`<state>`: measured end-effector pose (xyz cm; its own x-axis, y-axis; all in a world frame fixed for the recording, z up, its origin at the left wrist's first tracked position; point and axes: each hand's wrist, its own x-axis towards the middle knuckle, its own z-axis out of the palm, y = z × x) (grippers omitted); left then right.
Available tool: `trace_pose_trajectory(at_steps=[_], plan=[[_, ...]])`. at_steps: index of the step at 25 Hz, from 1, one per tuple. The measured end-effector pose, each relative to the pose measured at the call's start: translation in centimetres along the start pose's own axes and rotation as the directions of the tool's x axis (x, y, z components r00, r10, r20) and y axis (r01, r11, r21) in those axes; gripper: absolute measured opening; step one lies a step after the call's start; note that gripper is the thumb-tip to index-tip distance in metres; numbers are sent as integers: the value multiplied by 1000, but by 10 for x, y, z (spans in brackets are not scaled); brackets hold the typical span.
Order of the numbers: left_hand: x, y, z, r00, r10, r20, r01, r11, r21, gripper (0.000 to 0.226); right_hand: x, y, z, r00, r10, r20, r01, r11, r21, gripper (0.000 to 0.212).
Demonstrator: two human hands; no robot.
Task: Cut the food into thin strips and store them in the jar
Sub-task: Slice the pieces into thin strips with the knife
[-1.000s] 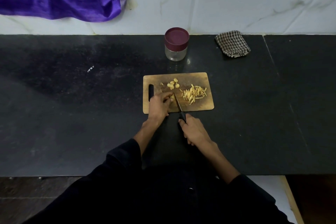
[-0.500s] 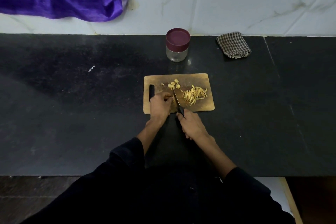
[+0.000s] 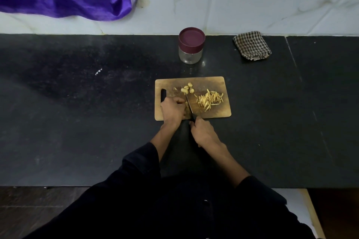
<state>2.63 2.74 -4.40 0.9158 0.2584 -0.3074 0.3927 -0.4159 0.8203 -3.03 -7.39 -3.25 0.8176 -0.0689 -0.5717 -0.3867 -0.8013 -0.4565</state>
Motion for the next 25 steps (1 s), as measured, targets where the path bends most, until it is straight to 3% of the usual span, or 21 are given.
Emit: trace_pose_trajectory(at_steps=[5, 9, 18, 25], plan=[[-4, 2, -2, 1000, -15, 13, 16, 999, -32, 11, -13, 14, 4, 999, 42, 33, -41, 998, -37, 29], [-6, 0, -4, 1000, -4, 26, 6, 999, -51, 12, -14, 25, -4, 997, 64, -48, -63, 997, 38, 26], [-6, -2, -1, 996, 90, -2, -90, 996, -5, 15, -11, 2, -3, 998, -53, -25, 54, 996, 65, 27], [-1, -8, 3, 998, 59, 12, -58, 998, -18, 15, -3, -4, -1, 997, -54, -54, 53, 998, -25, 29]])
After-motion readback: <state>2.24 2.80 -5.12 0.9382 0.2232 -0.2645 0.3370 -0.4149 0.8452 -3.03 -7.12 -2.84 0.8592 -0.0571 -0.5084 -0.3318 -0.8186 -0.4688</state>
